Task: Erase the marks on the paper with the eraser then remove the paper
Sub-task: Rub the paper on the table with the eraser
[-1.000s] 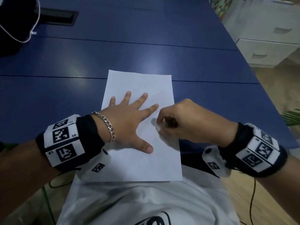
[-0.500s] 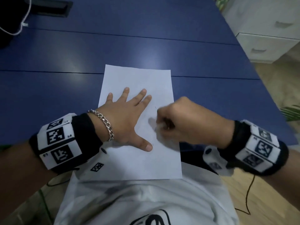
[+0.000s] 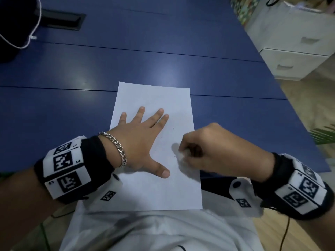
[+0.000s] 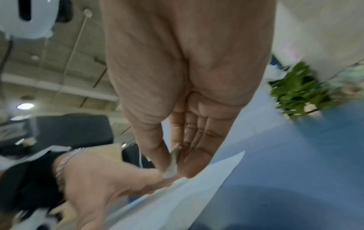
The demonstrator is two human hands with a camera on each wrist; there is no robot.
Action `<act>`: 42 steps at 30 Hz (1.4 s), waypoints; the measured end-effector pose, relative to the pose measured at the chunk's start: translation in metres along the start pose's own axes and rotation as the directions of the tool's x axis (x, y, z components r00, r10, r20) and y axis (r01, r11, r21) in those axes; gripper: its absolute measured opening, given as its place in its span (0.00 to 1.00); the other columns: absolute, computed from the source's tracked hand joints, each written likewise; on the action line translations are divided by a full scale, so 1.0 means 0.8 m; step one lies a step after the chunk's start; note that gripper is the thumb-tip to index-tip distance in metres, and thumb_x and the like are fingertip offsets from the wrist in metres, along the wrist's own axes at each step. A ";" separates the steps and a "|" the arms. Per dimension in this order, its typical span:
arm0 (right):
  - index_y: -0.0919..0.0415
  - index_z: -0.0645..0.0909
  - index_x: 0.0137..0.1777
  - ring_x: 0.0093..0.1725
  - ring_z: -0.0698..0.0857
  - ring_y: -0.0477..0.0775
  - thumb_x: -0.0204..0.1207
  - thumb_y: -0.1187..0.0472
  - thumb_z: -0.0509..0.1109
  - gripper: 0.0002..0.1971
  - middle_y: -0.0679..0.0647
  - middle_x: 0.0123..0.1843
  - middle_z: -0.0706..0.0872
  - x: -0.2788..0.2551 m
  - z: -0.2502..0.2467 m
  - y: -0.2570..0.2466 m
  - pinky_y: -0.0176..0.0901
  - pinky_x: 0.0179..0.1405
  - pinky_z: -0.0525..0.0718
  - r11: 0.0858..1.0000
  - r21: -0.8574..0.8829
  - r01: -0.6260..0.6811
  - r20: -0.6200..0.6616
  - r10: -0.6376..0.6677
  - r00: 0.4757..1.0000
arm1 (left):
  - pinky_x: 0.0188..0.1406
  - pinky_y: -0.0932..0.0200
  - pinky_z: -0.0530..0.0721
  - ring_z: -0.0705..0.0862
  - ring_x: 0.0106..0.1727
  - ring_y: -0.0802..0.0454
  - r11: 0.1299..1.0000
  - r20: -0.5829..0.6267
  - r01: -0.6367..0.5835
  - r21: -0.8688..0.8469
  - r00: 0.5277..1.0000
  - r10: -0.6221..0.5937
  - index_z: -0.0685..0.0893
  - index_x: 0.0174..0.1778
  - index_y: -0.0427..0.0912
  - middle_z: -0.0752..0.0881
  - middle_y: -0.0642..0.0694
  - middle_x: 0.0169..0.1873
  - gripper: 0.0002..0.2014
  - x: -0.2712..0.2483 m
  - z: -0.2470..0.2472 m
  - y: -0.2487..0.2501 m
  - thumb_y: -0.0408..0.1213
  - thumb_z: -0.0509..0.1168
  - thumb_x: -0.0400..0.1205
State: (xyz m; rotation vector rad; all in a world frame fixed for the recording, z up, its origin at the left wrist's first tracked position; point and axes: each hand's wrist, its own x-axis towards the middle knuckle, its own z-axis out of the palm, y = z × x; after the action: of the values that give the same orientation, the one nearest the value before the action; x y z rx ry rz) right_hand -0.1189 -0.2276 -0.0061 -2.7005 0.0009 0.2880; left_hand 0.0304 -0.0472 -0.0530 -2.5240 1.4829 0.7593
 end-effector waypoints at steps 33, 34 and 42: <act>0.52 0.92 0.49 0.32 0.84 0.45 0.81 0.54 0.72 0.07 0.44 0.32 0.88 0.078 -0.031 0.037 0.41 0.36 0.84 0.983 -0.169 0.068 -0.006 -0.070 0.998 | 0.79 0.17 0.58 0.39 0.88 0.22 0.994 0.060 0.110 0.017 0.992 -0.111 0.32 0.88 0.65 0.31 0.49 0.90 0.69 0.034 -0.038 0.019 0.82 0.71 0.62; 0.53 0.92 0.51 0.32 0.84 0.44 0.81 0.55 0.72 0.07 0.44 0.32 0.88 0.083 -0.034 0.041 0.41 0.35 0.84 0.984 -0.173 0.050 -0.045 -0.059 0.997 | 0.80 0.17 0.59 0.39 0.88 0.22 0.994 0.061 0.110 0.017 0.992 -0.111 0.32 0.88 0.65 0.31 0.49 0.90 0.69 0.034 -0.038 0.019 0.82 0.71 0.62; 0.55 0.88 0.40 0.29 0.80 0.51 0.78 0.53 0.71 0.09 0.50 0.31 0.86 0.066 -0.022 0.024 0.44 0.31 0.81 0.976 -0.170 0.134 0.097 -0.119 0.988 | 0.79 0.17 0.58 0.39 0.89 0.23 0.994 0.040 0.108 0.013 0.993 -0.108 0.32 0.88 0.66 0.31 0.50 0.90 0.69 0.035 -0.035 0.018 0.82 0.71 0.62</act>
State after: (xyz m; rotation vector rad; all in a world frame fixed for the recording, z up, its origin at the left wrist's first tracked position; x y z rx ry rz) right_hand -0.0648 -0.2502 -0.0090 -2.8449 -0.2317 0.3813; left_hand 0.0395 -0.0866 -0.0398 -2.5410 1.3223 0.7786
